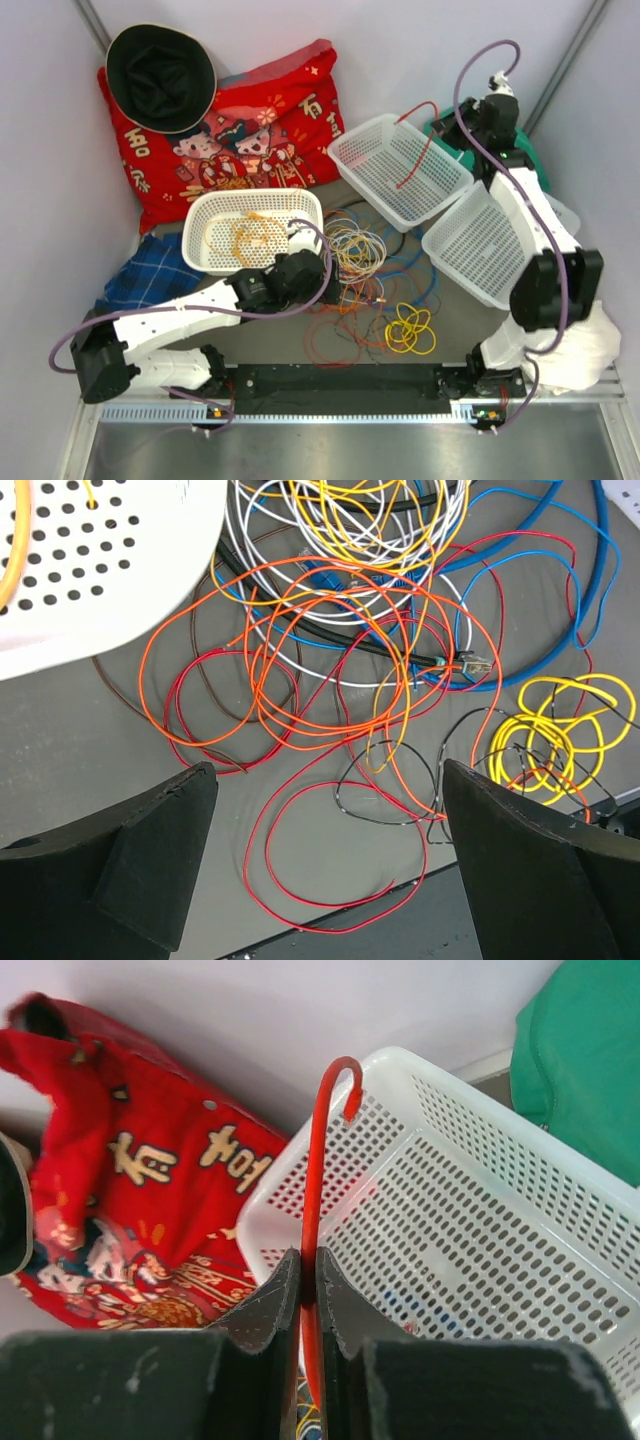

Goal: Untangle the cables

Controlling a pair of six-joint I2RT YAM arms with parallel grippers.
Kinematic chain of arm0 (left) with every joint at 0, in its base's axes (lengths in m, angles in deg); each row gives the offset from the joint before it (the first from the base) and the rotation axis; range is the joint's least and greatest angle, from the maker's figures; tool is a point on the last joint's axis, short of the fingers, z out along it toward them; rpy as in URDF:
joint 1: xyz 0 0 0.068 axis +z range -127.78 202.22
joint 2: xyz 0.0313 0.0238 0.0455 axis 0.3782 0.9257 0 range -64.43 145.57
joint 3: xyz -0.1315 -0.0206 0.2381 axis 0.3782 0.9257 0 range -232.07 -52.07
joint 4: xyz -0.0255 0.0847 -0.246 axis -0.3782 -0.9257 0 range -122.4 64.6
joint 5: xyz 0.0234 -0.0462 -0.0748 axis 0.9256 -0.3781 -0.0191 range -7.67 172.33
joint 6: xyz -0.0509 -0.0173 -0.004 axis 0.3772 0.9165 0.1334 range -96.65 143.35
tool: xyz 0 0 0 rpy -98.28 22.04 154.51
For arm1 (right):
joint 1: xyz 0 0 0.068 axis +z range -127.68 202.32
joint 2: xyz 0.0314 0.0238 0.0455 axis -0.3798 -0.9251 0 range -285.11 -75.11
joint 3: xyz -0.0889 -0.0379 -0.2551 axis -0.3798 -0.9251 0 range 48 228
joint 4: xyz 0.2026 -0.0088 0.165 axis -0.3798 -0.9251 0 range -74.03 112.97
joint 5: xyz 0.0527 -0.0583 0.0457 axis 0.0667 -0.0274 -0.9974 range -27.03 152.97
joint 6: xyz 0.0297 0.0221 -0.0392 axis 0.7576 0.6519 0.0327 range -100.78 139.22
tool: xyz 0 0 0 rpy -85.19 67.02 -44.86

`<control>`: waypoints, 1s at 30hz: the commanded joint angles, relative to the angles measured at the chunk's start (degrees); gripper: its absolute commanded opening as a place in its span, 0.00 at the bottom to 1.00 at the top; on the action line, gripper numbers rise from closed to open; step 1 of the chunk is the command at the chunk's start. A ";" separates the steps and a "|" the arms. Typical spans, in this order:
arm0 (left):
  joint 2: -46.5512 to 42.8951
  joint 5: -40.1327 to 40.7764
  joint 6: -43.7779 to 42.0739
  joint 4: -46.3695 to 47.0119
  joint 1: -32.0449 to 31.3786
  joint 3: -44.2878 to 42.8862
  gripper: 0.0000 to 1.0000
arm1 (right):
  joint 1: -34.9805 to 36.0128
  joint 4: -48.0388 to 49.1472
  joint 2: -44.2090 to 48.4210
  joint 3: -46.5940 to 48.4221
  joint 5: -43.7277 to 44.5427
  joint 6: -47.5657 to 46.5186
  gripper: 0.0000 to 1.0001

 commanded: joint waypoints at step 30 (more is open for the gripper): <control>0.98 -0.56 7.87 -4.20 0.90 -2.32 0.94 | 38.39 -10.04 25.67 -35.40 6.86 -11.18 0.64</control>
